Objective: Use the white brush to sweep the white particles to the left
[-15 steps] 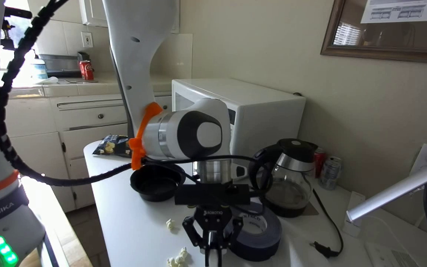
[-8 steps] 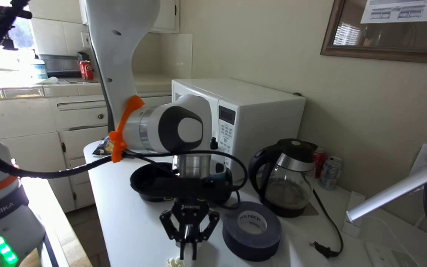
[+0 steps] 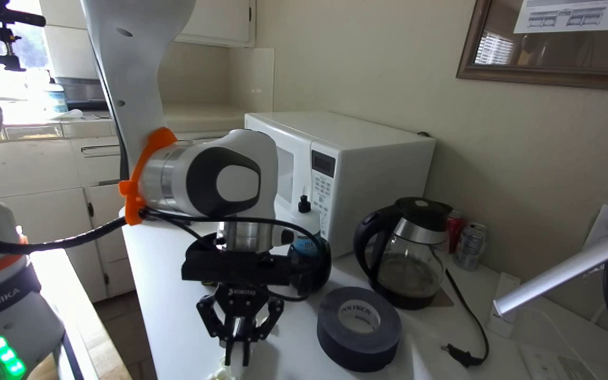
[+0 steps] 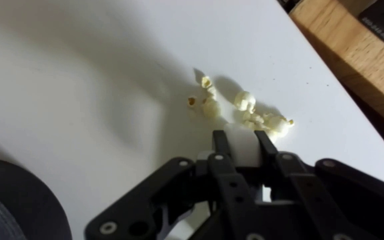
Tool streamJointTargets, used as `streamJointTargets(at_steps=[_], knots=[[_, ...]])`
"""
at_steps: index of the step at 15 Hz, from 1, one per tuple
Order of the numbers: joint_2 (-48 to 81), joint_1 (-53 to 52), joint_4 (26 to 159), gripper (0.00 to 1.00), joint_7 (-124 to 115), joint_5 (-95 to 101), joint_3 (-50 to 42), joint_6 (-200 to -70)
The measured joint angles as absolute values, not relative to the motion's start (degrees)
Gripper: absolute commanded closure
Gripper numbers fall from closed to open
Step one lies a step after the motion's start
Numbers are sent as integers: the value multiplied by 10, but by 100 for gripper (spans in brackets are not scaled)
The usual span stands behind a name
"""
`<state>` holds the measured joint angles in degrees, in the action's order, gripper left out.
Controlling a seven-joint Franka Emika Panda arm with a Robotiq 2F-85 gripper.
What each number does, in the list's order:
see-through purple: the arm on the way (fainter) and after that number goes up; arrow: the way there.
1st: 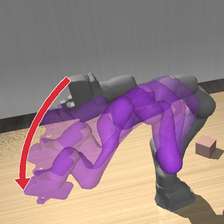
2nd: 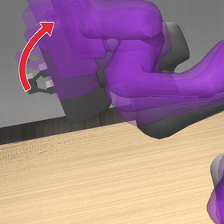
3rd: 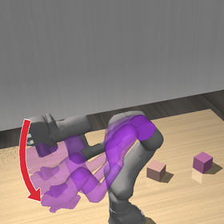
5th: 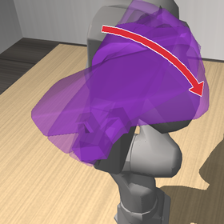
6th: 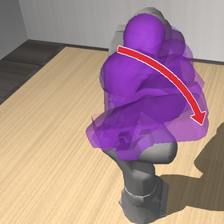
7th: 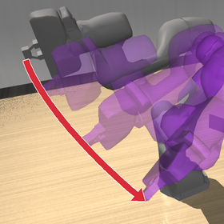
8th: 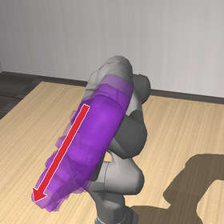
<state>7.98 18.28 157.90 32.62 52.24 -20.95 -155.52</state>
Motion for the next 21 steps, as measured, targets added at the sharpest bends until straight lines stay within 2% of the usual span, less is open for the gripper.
streamJointTargets(at_steps=[8,14,15,19,20,21], knots=[[41,219,1573,94,329,491,-217,-1594],[26,317,1578,94,521,291,-236,-1630],[32,353,1577,75,570,243,-214,-1629],[35,348,1575,75,584,234,-221,-1629],[35,344,1575,94,582,234,-221,-1629],[35,342,1575,94,580,234,-221,-1629]])
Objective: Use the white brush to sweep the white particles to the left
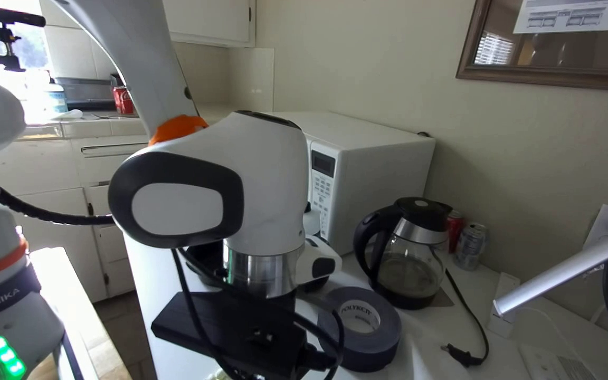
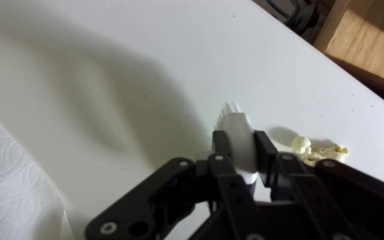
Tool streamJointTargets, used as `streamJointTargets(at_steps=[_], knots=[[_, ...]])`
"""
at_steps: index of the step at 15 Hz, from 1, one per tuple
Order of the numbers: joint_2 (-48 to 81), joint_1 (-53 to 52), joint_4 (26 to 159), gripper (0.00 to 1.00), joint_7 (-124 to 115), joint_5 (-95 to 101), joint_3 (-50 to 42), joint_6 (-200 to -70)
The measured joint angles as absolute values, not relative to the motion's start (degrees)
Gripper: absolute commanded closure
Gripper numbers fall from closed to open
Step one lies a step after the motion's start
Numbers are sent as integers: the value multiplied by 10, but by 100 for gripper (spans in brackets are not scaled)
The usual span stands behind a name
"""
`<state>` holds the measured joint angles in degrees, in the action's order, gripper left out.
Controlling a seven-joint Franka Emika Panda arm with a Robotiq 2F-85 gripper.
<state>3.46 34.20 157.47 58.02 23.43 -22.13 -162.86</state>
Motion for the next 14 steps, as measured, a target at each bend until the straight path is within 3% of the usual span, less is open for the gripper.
streamJointTargets(at_steps=[6,13,14], knots=[[34,340,1571,94,577,128,-228,-1639],[25,379,1571,94,674,-165,-192,-1676],[27,380,1574,75,701,-212,-183,-1684]])
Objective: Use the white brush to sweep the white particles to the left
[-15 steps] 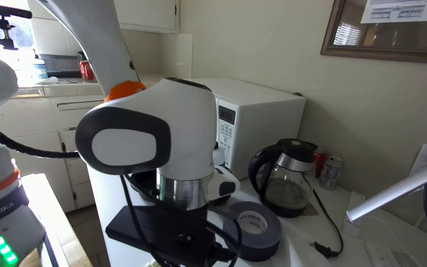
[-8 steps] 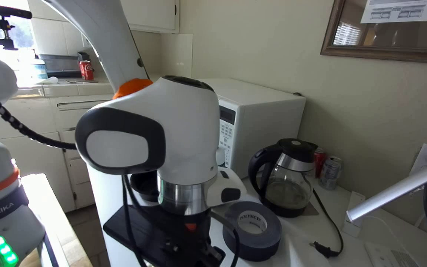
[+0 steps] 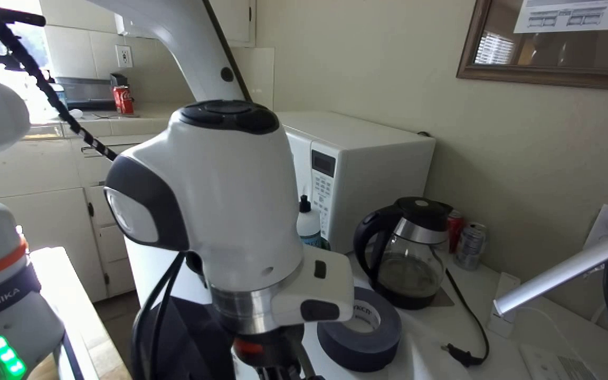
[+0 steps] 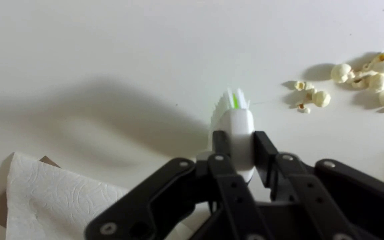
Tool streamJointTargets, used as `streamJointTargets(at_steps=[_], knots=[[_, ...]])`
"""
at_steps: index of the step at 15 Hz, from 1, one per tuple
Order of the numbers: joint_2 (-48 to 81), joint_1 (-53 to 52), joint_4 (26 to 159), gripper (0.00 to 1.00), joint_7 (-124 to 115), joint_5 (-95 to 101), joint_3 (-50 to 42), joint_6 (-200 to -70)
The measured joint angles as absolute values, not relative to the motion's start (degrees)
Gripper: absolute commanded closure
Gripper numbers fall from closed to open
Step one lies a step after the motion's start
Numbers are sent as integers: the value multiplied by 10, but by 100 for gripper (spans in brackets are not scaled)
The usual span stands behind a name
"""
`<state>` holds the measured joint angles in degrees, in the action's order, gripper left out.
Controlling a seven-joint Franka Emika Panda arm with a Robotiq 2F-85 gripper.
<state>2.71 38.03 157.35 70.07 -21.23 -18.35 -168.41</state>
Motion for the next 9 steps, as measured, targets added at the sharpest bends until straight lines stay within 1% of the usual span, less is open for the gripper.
streamJointTargets(at_steps=[2,4,5,7,9], knots=[[29,385,1574,75,754,-288,-173,-1687],[29,390,1574,75,767,-304,-171,-1687],[29,391,1574,94,768,-305,-171,-1687],[29,391,1573,94,768,-309,-170,-1688],[27,391,1572,94,794,-367,-166,-1699]])
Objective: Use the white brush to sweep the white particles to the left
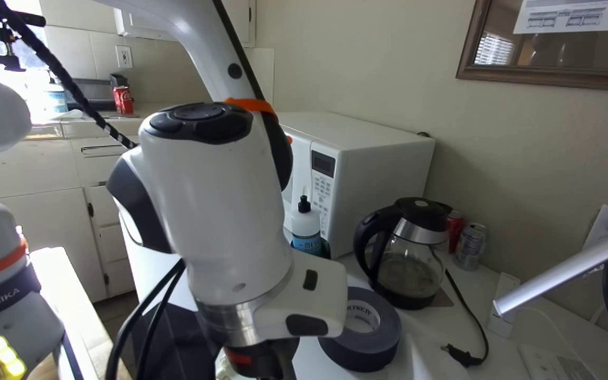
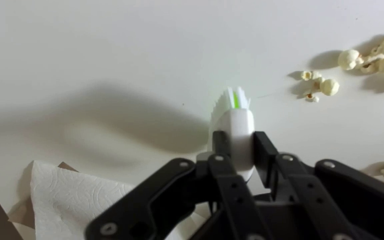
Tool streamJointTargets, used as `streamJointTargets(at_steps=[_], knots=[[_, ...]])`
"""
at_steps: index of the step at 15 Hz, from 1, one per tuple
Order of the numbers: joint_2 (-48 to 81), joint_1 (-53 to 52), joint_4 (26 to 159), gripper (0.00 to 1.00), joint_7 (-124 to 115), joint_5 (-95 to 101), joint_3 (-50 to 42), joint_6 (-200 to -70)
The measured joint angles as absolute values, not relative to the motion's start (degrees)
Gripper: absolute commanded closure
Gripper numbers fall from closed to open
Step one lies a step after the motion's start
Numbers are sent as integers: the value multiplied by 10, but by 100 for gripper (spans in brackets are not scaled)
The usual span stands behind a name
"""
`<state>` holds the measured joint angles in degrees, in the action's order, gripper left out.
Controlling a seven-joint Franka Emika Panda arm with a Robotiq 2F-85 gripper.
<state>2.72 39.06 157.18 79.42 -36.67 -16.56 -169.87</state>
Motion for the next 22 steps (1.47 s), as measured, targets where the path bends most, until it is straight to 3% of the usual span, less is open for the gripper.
streamJointTargets(at_steps=[6,14,22], knots=[[13,388,1574,94,941,-645,-151,-1718],[104,352,1582,94,1152,-1006,-95,-1810],[107,297,1576,94,1346,-1209,-100,-1828]])
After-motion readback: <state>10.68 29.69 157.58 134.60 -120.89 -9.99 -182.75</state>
